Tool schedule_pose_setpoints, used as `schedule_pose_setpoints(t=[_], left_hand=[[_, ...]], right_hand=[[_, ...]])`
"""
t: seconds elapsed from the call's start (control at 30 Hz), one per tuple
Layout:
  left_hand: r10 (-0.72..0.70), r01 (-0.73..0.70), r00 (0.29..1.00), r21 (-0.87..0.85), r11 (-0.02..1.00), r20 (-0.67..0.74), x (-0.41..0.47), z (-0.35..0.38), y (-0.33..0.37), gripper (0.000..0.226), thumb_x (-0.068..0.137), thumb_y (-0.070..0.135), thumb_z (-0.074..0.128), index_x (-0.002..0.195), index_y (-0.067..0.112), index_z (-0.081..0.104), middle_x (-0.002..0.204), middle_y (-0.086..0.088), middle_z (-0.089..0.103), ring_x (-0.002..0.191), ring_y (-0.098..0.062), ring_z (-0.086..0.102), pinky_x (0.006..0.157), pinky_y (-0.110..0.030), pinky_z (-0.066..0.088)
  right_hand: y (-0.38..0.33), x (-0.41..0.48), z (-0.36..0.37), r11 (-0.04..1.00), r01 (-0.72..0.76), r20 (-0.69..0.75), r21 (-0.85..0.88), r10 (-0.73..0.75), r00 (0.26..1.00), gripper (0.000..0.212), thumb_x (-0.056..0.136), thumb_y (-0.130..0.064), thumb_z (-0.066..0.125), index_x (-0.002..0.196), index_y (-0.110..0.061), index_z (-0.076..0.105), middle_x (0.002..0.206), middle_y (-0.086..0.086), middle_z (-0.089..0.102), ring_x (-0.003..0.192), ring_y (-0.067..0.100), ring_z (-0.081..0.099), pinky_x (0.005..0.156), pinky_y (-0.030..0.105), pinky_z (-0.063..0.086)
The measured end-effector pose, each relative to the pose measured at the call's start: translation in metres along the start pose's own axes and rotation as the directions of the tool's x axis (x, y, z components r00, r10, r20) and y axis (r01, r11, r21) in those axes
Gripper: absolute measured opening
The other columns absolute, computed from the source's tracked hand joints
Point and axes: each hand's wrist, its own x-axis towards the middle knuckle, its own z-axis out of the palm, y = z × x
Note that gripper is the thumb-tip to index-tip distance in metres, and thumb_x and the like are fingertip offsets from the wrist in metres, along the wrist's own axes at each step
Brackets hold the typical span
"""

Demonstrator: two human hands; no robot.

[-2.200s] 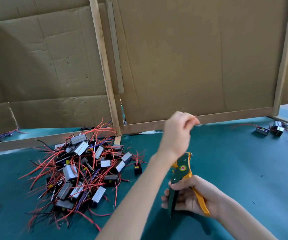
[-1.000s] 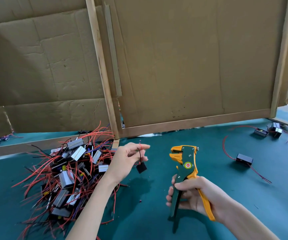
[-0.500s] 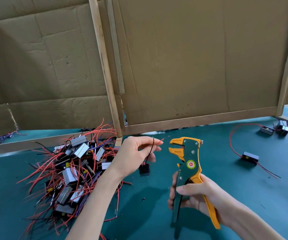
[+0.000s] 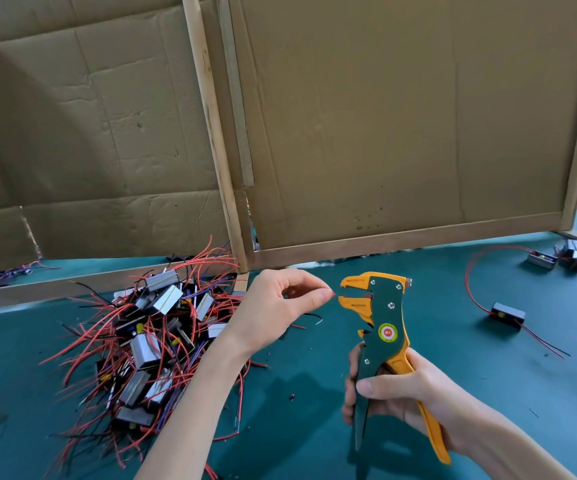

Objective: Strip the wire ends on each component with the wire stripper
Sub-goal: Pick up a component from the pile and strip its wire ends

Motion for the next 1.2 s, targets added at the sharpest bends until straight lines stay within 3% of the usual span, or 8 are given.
schedule_pose_setpoints(t=[0.13,0.43,0.63,0.8,0.93,1.0,1.1,1.2], left_hand=[[0.000,0.000,0.998,0.003,1.000,0.067,-0.001,0.000,0.002,0.013,0.088,0.013,0.067,0.079,0.022,0.071,0.059,0.020,0.062,0.051,0.007,0.051,0.053,-0.005,0.037],[-0.020,0.018,0.996,0.018,1.000,0.089,-0.002,-0.002,0.002,0.018,0.090,0.017,0.065,0.078,0.029,0.071,0.059,0.019,0.060,0.054,0.003,0.048,0.055,-0.009,0.038],[-0.028,0.025,0.993,0.021,0.999,0.116,-0.001,-0.005,-0.001,0.018,0.089,0.017,0.066,0.076,0.028,0.071,0.058,0.018,0.059,0.049,0.000,0.046,0.044,-0.008,0.037],[-0.038,0.038,0.983,0.002,0.999,0.179,-0.001,-0.009,-0.004,0.014,0.092,0.019,0.063,0.081,0.023,0.070,0.055,0.022,0.057,0.048,0.007,0.047,0.047,-0.004,0.036],[-0.107,0.102,0.972,0.036,0.994,0.207,0.000,-0.002,-0.015,0.020,0.100,0.019,0.050,0.083,0.019,0.061,0.060,0.014,0.061,0.055,-0.001,0.049,0.053,-0.010,0.036],[-0.118,0.109,0.971,0.055,0.993,0.206,0.000,0.006,-0.021,0.023,0.103,0.023,0.042,0.083,0.018,0.052,0.054,0.008,0.056,0.048,-0.009,0.042,0.050,-0.017,0.035],[-0.091,0.088,0.995,0.064,0.994,0.043,0.001,0.013,-0.029,0.026,0.104,0.028,0.035,0.082,0.021,0.045,0.047,0.012,0.036,0.045,-0.011,0.029,0.049,-0.028,0.027],[-0.053,0.058,0.991,0.039,0.998,-0.121,0.004,0.015,-0.029,0.026,0.104,0.029,0.032,0.084,0.017,0.043,0.051,0.013,0.029,0.051,-0.012,0.024,0.053,-0.034,0.022]], right_hand=[[-0.001,0.000,-0.002,1.000,-0.006,0.003,-0.023,0.006,1.000,0.031,0.066,-0.007,0.081,0.089,-0.001,0.061,0.080,0.028,0.062,0.076,0.042,0.063,0.076,0.047,0.054],[-0.002,-0.002,-0.004,0.994,-0.010,0.047,-0.109,0.015,0.999,0.027,0.070,-0.019,0.086,0.083,-0.007,0.066,0.078,0.026,0.062,0.076,0.040,0.064,0.075,0.046,0.053],[-0.004,-0.004,0.000,0.988,-0.039,0.023,-0.147,0.042,0.999,0.026,0.067,-0.023,0.088,0.076,-0.012,0.066,0.072,0.022,0.062,0.067,0.036,0.064,0.069,0.043,0.054],[0.000,-0.005,0.011,0.989,-0.056,-0.095,-0.134,0.043,0.995,0.036,0.064,-0.032,0.085,0.067,-0.009,0.057,0.053,0.019,0.053,0.043,0.029,0.052,0.051,0.034,0.049],[0.012,-0.001,0.017,0.991,-0.016,-0.246,-0.131,-0.016,0.969,0.048,0.059,-0.040,0.080,0.054,-0.006,0.047,0.044,0.014,0.042,0.035,0.025,0.042,0.042,0.027,0.041],[0.010,0.000,0.017,0.999,-0.019,-0.165,-0.048,0.011,0.986,0.037,0.061,-0.033,0.082,0.061,-0.007,0.055,0.054,0.019,0.051,0.044,0.031,0.052,0.049,0.035,0.049],[0.003,0.002,0.011,0.996,-0.021,-0.036,0.088,0.024,0.999,0.026,0.064,-0.017,0.083,0.076,-0.006,0.064,0.076,0.027,0.061,0.070,0.041,0.063,0.073,0.051,0.054],[0.003,0.005,0.004,0.996,-0.010,-0.023,0.094,0.012,1.000,0.027,0.063,-0.015,0.085,0.078,-0.004,0.064,0.079,0.027,0.062,0.075,0.043,0.064,0.077,0.051,0.054]])
